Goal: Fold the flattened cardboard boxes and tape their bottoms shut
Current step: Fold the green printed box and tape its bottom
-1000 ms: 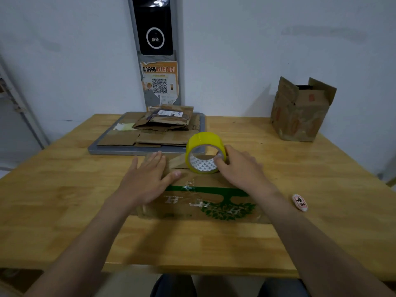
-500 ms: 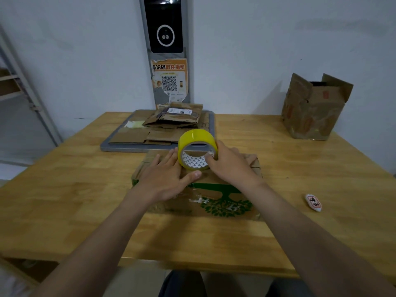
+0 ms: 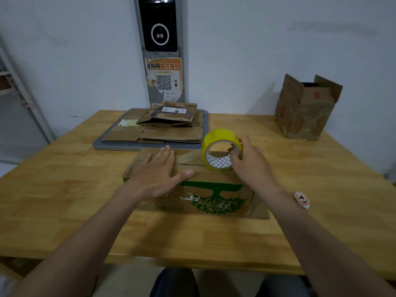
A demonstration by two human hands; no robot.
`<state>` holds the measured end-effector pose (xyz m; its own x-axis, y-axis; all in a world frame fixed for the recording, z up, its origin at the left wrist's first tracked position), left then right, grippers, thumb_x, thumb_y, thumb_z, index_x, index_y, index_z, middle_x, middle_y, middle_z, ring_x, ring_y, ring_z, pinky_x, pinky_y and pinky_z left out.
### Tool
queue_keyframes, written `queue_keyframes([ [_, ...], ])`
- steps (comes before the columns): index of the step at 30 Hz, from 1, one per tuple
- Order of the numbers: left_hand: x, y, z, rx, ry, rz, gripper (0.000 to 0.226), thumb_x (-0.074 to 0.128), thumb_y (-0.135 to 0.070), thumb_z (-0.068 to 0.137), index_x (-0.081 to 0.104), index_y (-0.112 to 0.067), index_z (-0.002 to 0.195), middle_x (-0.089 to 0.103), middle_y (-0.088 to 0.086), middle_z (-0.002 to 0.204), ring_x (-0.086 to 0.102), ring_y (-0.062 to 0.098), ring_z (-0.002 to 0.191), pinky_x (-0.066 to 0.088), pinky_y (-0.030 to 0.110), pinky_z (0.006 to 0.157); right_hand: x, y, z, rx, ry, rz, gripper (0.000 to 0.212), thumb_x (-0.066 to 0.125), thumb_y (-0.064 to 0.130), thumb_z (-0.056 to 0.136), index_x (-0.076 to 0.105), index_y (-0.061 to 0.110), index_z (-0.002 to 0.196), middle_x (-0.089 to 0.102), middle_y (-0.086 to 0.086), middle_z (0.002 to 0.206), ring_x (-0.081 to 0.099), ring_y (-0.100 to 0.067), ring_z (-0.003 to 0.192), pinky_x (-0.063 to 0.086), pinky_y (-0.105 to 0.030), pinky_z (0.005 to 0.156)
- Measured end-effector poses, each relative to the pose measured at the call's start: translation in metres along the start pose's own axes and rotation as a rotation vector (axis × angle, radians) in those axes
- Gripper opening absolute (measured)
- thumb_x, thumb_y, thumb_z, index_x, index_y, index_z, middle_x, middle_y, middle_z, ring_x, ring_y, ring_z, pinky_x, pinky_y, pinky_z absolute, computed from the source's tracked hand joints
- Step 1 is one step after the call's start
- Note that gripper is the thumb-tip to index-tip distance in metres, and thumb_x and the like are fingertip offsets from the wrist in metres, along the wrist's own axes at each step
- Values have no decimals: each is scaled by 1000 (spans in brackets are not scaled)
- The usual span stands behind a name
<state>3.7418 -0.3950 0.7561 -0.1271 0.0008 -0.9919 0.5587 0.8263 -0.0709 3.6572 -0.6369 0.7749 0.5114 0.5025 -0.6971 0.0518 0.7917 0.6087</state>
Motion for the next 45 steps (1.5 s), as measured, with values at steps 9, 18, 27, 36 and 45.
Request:
queue_keyframes([
  [9,-2,-61,15,103,48,-51,114,1,-90,74,-11,-21,164,-20,3,171,-20,17,157,-5,52,128,14,6,0,1,37,7,14,45,39,101,31,41,102,40,4,83,48,-27,99,45,-39,63],
  [18,-1,-59,17,103,38,-48,125,2,-96,68,-11,-18,164,-20,4,171,-19,16,157,-4,48,129,3,9,12,32,40,-106,19,41,48,104,45,30,108,50,6,80,48,-25,99,44,-45,77],
  [27,2,-56,15,100,23,-30,134,-5,-97,62,-10,-10,163,-21,4,170,-19,15,157,-5,45,129,-59,-32,17,58,-77,-103,11,57,24,95,50,33,98,57,5,87,57,-27,84,38,-36,59],
  [36,0,-55,13,54,40,-33,133,-5,-96,62,-11,-10,163,-23,6,170,-19,17,157,-5,47,129,-20,-36,-9,169,-138,287,10,47,22,103,51,31,102,66,2,89,59,-6,66,46,-40,58],
  [45,-1,-85,19,112,61,-26,118,1,-92,71,-7,-21,165,-21,11,170,-22,23,157,-4,49,129,8,1,-3,53,-18,154,14,49,24,100,43,28,111,69,-1,88,64,-23,73,50,-39,63],
])
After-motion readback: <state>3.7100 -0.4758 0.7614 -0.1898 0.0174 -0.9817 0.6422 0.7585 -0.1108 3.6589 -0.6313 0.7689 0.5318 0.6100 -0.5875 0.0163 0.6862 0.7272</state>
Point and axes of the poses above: each hand's wrist, its own z-axis towards the middle knuckle, its own x-axis out of the palm, y = z × x, the point moved 4 cm from there along z, towards the middle knuckle
